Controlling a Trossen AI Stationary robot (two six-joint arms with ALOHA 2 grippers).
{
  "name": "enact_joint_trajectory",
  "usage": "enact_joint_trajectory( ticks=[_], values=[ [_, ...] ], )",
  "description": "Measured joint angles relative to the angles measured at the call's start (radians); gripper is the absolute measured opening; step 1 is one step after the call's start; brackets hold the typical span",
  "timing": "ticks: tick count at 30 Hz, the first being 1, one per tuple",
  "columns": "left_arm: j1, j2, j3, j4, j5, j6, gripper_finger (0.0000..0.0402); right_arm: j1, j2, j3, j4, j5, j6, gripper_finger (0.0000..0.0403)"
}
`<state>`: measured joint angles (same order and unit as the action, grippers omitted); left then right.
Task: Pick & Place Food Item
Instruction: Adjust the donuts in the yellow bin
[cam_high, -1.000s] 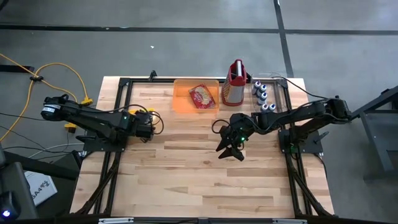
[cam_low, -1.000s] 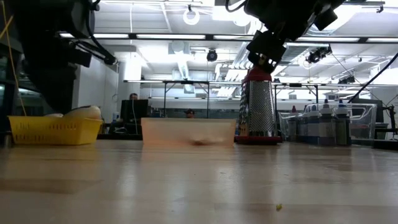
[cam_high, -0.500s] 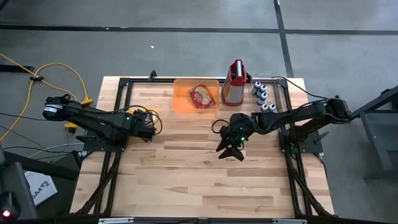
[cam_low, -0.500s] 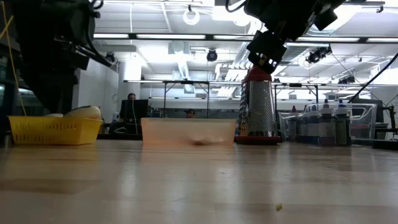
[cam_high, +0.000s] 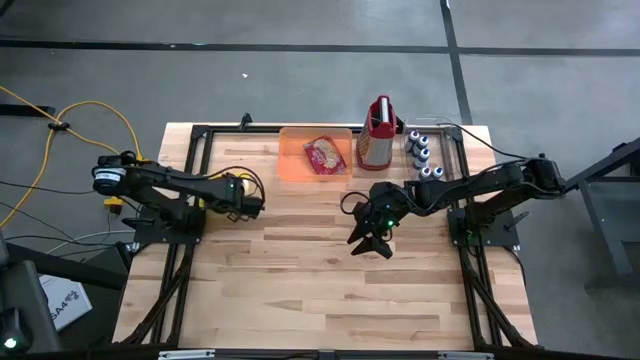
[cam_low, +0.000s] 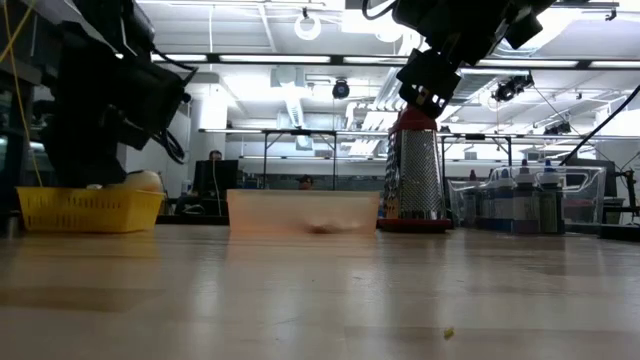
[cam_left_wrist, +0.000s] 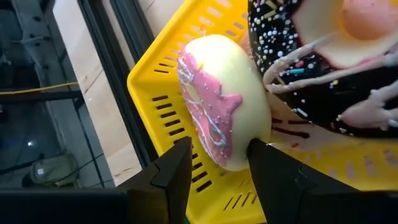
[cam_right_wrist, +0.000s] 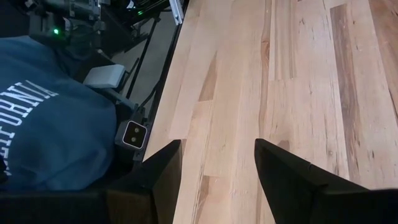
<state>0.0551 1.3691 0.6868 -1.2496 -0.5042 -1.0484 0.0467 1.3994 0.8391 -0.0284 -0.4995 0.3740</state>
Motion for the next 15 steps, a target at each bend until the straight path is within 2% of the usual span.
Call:
enact_joint_trajectory(
  ticks=[15],
  values=[
    [0.002,-0.004,0.054,-0.09,-0.024,-0.052,0.0148,-0.001,0.0,0.0,0.0,0.002,-0.004,0.019]
  ],
)
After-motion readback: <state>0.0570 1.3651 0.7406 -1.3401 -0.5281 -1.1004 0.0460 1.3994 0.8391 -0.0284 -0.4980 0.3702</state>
